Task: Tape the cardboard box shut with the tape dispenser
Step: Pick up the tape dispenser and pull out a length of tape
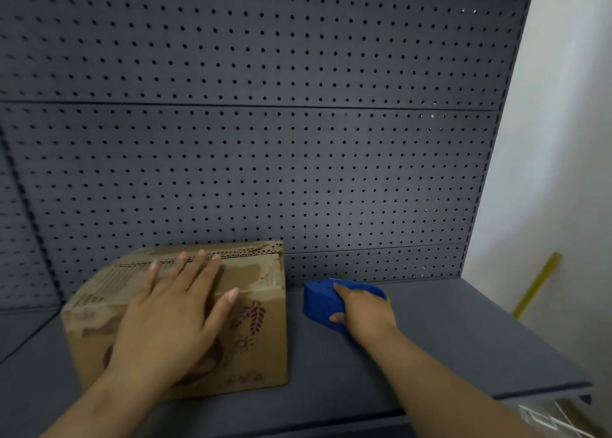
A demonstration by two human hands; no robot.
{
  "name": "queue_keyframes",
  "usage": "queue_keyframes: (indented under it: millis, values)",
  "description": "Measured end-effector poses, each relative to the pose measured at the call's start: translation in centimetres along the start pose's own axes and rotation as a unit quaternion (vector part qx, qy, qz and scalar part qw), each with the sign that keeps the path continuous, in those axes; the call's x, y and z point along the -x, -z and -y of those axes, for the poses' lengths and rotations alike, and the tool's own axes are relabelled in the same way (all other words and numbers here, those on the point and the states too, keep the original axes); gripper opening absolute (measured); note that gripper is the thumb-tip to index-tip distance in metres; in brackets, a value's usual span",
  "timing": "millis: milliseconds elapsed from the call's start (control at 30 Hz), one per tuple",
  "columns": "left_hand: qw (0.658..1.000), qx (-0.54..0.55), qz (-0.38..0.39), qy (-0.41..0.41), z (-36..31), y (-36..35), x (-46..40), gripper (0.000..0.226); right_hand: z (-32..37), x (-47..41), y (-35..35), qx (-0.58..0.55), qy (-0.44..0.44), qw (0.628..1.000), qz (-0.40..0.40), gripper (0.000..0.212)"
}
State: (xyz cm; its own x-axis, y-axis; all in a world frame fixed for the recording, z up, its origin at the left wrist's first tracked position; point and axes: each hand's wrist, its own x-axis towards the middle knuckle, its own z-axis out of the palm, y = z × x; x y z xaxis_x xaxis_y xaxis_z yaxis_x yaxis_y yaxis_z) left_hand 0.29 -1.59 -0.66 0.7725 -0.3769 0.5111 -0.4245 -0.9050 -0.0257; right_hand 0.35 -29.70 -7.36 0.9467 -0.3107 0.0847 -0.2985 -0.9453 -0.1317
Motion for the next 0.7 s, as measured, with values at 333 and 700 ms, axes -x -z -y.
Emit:
queue_keyframes:
  millis: [333,700]
  values:
    - [0.999,0.046,-0.019,0.023,1.4,3.3,-2.0,0.109,1.0,2.4,15.0,-0.049,0.054,0.987,-0.141,0.058]
    - [0.967,0.249,-0.037,0.034,6.5,9.8,-5.3,0.074,11.6,6.7,24.5,-0.131,0.241,0.945,-0.175,0.059]
